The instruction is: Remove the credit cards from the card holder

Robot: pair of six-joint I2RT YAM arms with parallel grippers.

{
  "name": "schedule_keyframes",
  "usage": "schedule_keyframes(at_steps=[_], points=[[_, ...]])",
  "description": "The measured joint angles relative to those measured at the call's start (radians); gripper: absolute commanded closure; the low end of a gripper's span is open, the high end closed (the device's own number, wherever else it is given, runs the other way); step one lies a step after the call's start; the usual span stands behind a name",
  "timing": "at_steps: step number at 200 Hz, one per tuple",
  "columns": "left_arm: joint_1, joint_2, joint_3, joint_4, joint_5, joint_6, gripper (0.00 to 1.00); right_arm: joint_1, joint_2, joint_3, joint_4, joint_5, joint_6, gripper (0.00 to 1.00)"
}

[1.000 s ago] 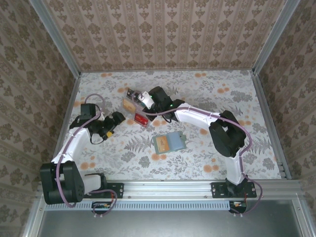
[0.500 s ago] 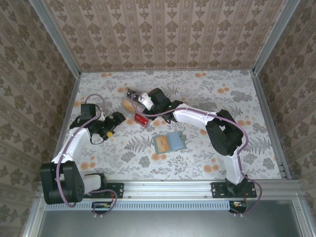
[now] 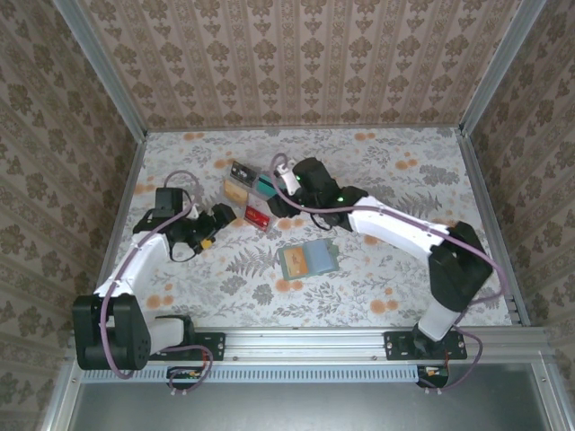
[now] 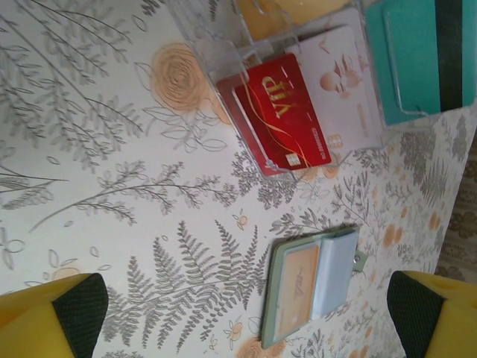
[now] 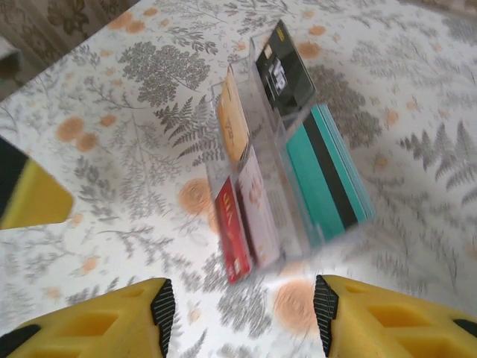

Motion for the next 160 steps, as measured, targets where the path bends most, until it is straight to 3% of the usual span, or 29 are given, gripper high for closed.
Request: schedule_keyframes(at_steps=[36,85,160], points=[[-0.080,0.000,0.000,0.007,-0.030,-0.016,0.00,-0.002,-0.101,-0.166,-0.059,-0.014,0.205,0.41],[-0.208,0.002,0.000,0.019,-0.108,-0.059,0.00,-0.042,-0.070,-0.328,-0.058,-0.213,0.452,0.51],[-0.365,0.091,0.049,0.042,-0.180,-0.105,0.07,-0.092,0.058,-0.333,0.002,-0.328,0.575,0.63]])
